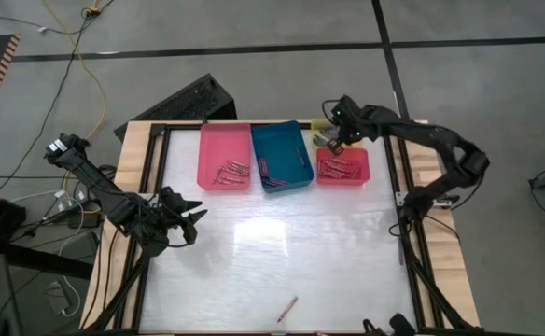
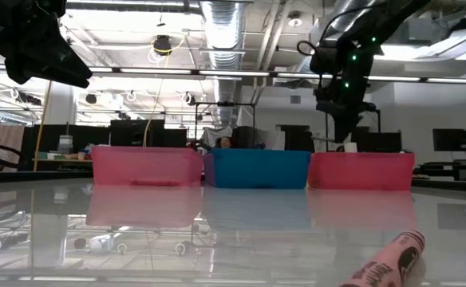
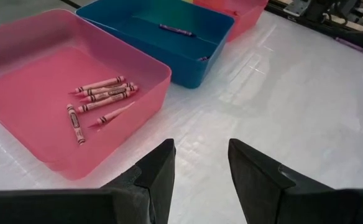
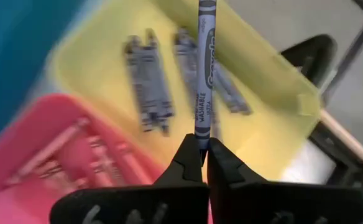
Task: Sort crayons
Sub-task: Put the blue crayon into the yellow bin, then put the red crayon into the red bin
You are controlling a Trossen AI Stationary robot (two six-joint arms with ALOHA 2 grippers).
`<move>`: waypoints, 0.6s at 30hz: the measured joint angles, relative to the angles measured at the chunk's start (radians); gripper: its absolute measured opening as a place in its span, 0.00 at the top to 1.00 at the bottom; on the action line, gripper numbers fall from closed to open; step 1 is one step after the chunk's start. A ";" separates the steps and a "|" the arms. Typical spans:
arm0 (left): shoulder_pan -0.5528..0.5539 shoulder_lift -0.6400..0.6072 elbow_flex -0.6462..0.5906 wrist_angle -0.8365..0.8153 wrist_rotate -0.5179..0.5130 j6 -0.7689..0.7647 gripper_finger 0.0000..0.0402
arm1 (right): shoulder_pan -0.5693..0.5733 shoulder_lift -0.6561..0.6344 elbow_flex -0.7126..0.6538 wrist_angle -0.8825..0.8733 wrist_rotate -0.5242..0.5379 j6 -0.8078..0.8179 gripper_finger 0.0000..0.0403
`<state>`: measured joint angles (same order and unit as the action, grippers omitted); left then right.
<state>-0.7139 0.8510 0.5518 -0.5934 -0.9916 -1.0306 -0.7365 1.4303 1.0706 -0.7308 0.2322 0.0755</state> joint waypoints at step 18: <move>0.000 0.000 0.000 -0.001 0.000 0.001 0.65 | 0.024 -0.036 0.040 0.006 -0.078 -0.051 0.77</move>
<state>-0.7139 0.8511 0.5518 -0.5941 -0.9913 -1.0295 -0.7124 1.3939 1.1105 -0.7247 0.1547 0.0243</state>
